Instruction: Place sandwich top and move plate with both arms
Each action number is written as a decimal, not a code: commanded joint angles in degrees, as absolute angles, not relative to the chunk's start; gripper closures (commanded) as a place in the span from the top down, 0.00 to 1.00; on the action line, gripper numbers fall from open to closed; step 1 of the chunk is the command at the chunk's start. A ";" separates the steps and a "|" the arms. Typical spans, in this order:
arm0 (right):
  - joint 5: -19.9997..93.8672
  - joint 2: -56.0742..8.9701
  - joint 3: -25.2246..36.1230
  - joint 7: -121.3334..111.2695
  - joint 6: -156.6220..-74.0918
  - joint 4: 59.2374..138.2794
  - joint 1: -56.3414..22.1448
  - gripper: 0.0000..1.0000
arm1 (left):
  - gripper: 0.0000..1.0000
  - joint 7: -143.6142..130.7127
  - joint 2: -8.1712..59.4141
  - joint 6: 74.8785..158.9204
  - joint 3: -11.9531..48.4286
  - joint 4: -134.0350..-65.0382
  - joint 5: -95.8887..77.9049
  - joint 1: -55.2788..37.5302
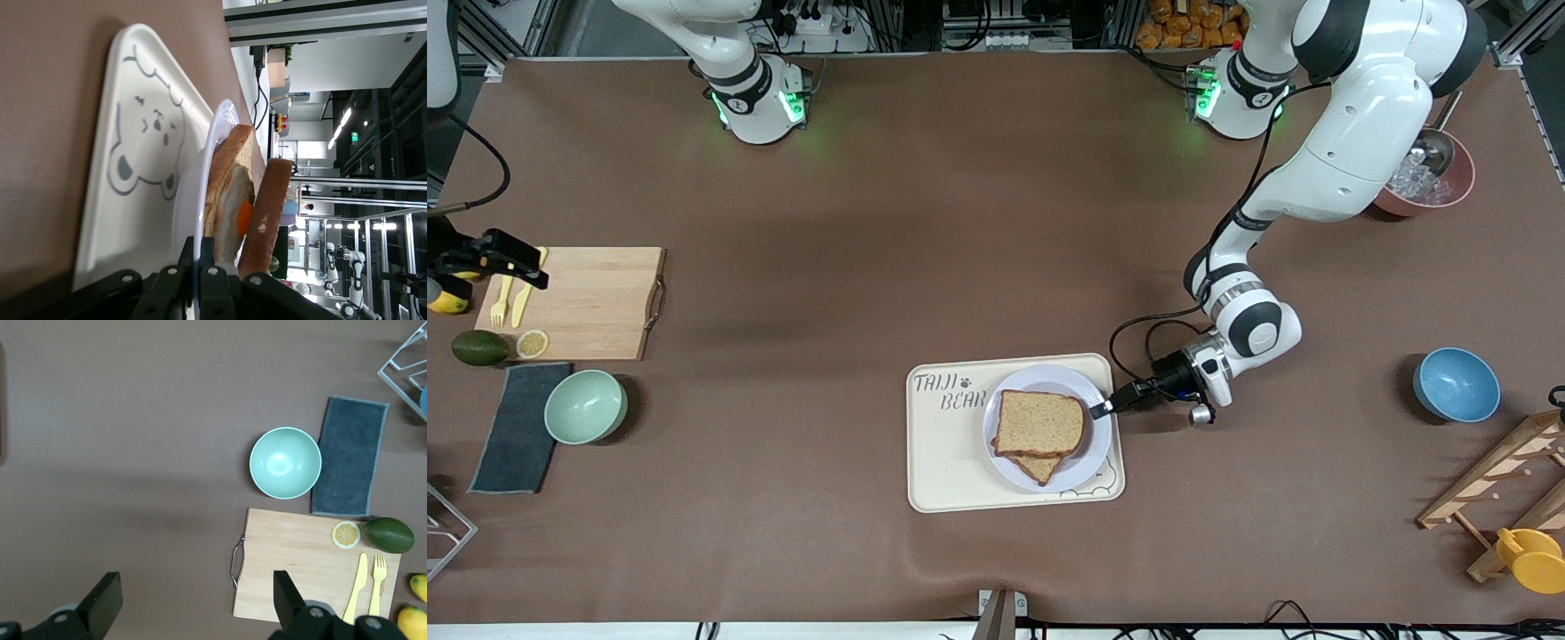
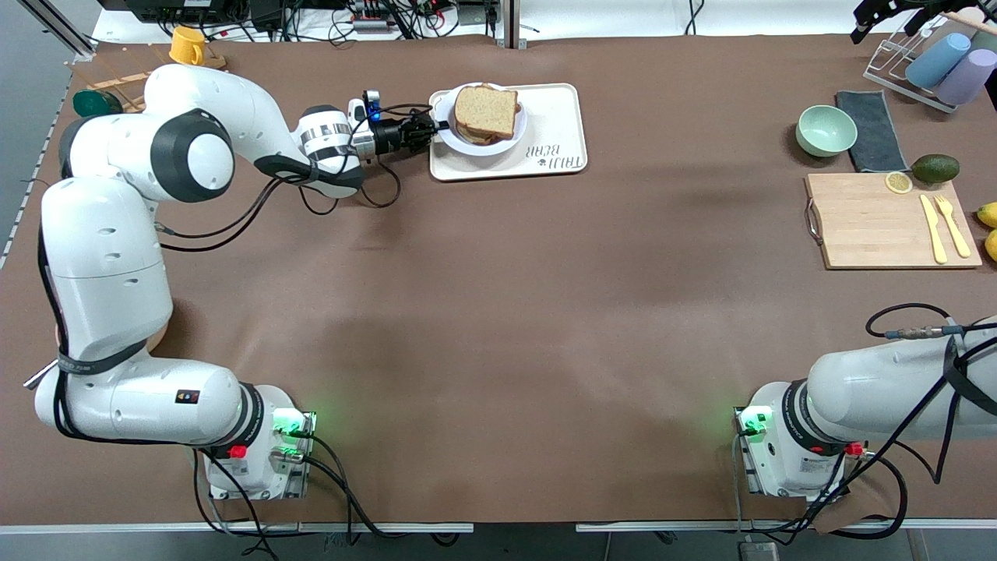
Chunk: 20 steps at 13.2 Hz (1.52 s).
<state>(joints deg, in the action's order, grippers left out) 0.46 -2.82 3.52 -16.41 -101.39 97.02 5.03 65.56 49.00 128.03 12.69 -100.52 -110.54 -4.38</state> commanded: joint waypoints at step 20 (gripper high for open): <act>-0.62 -5.54 3.78 -15.82 -95.27 91.67 5.63 1.00 | 1.00 32.12 39.65 127.18 12.74 -100.28 -78.00 2.37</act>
<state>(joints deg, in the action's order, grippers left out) -0.27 -4.95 4.18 -16.16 -95.99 92.78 5.08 38.37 43.91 126.92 12.57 -98.98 -84.46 0.99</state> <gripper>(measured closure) 0.000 0.000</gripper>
